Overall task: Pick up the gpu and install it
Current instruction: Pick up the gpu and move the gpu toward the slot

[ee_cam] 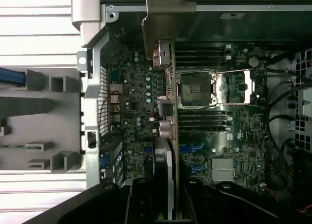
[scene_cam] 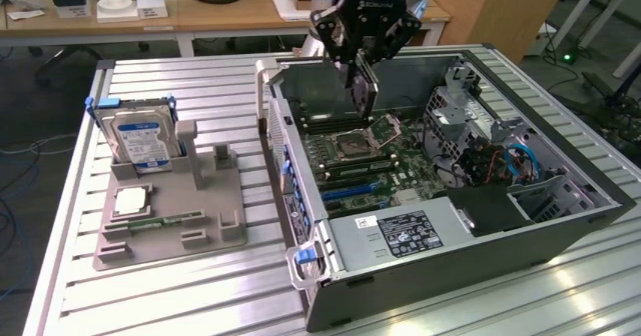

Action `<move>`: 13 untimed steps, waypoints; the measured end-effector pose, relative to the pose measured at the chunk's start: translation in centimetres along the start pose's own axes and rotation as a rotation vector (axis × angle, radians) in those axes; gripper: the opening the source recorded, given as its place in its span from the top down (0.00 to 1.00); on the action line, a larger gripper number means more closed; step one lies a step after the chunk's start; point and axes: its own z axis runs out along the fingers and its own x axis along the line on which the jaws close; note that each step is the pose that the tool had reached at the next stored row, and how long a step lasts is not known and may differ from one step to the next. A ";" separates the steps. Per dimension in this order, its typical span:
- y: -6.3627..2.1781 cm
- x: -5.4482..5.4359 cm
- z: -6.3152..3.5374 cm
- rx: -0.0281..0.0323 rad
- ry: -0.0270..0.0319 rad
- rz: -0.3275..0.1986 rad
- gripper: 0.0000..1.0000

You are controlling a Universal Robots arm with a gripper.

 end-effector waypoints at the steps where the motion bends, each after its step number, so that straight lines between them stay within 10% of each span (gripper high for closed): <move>1: 0.01 -0.4 0.02 0.0000 0.0000 0.000 0.72; 13: 0.19 -5.3 0.16 0.0000 0.0000 0.000 0.72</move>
